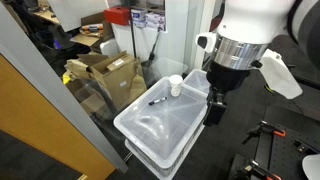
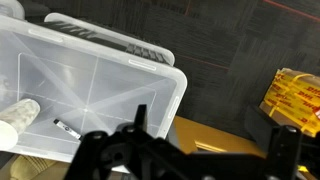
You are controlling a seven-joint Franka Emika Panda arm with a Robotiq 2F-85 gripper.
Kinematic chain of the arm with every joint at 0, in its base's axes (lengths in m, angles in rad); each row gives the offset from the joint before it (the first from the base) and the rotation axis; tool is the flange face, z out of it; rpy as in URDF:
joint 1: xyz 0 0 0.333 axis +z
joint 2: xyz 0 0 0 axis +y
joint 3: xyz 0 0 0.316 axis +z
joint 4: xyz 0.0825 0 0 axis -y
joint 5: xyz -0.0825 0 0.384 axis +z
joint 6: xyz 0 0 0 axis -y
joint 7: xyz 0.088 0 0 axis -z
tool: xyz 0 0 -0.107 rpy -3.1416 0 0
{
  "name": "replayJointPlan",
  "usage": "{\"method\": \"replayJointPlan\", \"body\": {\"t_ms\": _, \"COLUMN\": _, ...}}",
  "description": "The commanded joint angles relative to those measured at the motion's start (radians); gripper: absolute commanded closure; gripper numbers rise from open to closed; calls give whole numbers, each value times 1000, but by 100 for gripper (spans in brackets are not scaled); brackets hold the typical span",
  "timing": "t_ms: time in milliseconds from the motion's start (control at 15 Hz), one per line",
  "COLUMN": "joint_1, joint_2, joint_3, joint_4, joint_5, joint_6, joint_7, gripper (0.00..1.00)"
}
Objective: Move the marker to the left
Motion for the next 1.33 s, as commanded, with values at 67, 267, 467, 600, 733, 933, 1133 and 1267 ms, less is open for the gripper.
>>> {"method": "replayJointPlan", "body": {"t_ms": 67, "joint_1": -8, "joint_2": 0, "joint_3": 7, "joint_4": 1, "joint_5": 3, "joint_6": -2, "joint_7": -2, "gripper": 0}}
{"method": "replayJointPlan", "body": {"t_ms": 267, "joint_1": -8, "joint_2": 0, "joint_3": 7, "joint_4": 1, "joint_5": 3, "joint_6": -2, "joint_7": -2, "gripper": 0}}
{"method": "replayJointPlan", "body": {"t_ms": 467, "joint_1": -9, "joint_2": 0, "joint_3": 8, "joint_4": 1, "joint_5": -5, "joint_6": 4, "joint_7": -6, "gripper": 0}}
{"method": "replayJointPlan", "body": {"t_ms": 600, "joint_1": -13, "joint_2": 6, "joint_3": 6, "joint_4": 3, "joint_5": -16, "joint_6": 20, "joint_7": -15, "gripper": 0}}
{"method": "replayJointPlan", "body": {"t_ms": 733, "joint_1": -19, "joint_2": 13, "joint_3": 4, "joint_4": 6, "joint_5": -39, "joint_6": 36, "joint_7": -30, "gripper": 0}}
{"method": "replayJointPlan", "body": {"t_ms": 933, "joint_1": -30, "joint_2": 34, "joint_3": -1, "joint_4": 17, "joint_5": -89, "joint_6": 55, "joint_7": -62, "gripper": 0}}
{"method": "replayJointPlan", "body": {"t_ms": 1133, "joint_1": -58, "joint_2": 68, "joint_3": 4, "joint_4": 29, "joint_5": -194, "joint_6": 62, "joint_7": -78, "gripper": 0}}
{"method": "replayJointPlan", "body": {"t_ms": 1267, "joint_1": -79, "joint_2": 97, "joint_3": 2, "joint_4": 35, "joint_5": -277, "joint_6": 83, "joint_7": -85, "gripper": 0}}
